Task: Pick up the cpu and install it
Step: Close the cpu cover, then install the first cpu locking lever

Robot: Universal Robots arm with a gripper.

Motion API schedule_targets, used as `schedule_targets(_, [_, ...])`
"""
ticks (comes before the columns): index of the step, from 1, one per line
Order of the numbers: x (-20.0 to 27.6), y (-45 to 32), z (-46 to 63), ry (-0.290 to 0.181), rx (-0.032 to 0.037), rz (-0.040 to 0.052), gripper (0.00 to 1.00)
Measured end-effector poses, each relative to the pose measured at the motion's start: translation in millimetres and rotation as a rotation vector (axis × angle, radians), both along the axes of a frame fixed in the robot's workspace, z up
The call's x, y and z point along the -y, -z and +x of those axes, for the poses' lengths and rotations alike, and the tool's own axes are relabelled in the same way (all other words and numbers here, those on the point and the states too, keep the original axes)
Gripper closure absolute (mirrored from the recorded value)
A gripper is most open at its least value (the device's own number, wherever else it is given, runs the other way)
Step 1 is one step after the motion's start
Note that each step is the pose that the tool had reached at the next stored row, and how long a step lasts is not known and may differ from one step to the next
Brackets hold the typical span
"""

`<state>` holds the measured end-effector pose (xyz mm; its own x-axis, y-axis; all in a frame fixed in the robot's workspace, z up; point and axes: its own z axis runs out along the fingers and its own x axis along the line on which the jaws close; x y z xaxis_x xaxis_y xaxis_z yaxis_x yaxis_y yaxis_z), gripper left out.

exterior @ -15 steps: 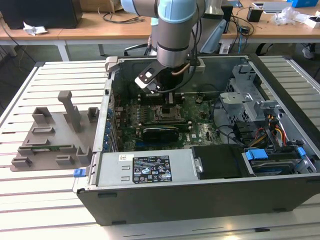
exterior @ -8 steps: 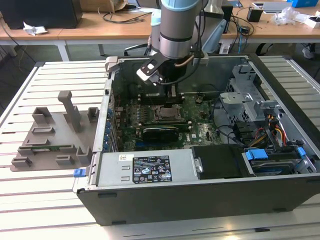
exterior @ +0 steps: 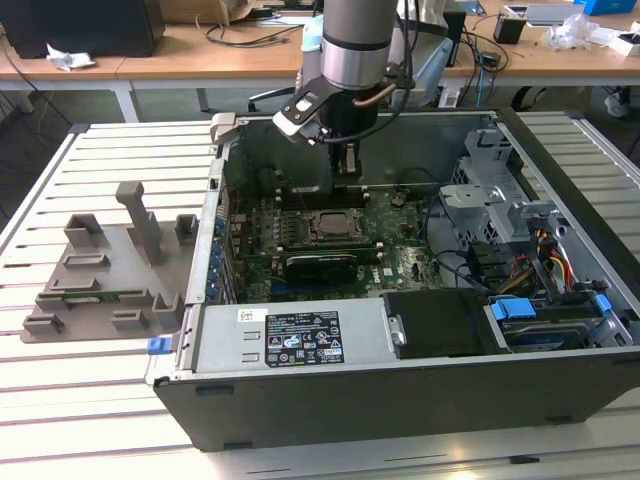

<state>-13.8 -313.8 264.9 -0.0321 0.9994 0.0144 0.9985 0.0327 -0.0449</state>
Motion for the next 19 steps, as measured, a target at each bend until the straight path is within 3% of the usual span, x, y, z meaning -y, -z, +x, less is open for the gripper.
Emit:
schedule_targets(7, [0.0,-33.3,0.8,0.0,-0.0009,-0.0002,0.89])
schedule_targets(19, [0.0,-34.9,1.0,0.0,-0.0009,-0.0003,0.89])
